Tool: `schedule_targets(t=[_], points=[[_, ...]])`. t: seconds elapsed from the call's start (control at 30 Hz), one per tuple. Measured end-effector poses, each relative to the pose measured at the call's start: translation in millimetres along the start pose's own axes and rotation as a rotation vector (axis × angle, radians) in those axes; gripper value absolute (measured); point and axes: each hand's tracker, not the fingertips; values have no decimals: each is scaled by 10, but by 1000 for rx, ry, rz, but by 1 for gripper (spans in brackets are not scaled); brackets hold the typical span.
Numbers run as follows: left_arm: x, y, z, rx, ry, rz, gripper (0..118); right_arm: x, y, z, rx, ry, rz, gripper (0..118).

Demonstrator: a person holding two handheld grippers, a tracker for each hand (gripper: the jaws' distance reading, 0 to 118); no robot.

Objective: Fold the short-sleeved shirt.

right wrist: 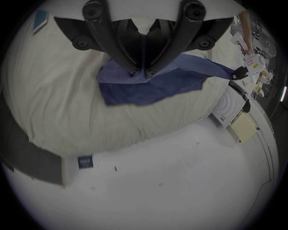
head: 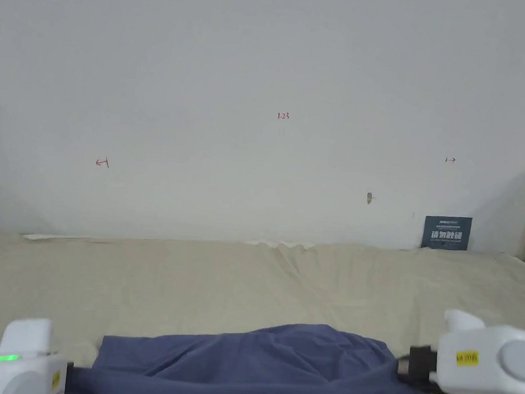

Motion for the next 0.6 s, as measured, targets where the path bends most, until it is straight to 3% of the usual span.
schedule_targets(t=[0.07,0.13,0.23,0.3,0.4,0.57,0.6], points=[[-65,-268,93,-29,12,20,3,205,-352,100,-10,31,-123,3],[-139,-505,253,-72,13,150,3,344,-686,231,-14,47,-217,3],[-193,-797,473,-98,16,39,3,407,-1036,428,3,20,-169,3],[-250,-965,674,-61,52,-15,3,414,-1214,570,-1,54,-194,3],[-398,-1210,948,-80,6,68,3,361,-1422,779,28,22,-152,3],[-502,-1607,1338,-62,44,42,3,289,-1829,1128,54,-18,3,3],[-509,-1698,1389,-61,44,38,3,296,-1904,1170,44,-17,-11,3]])
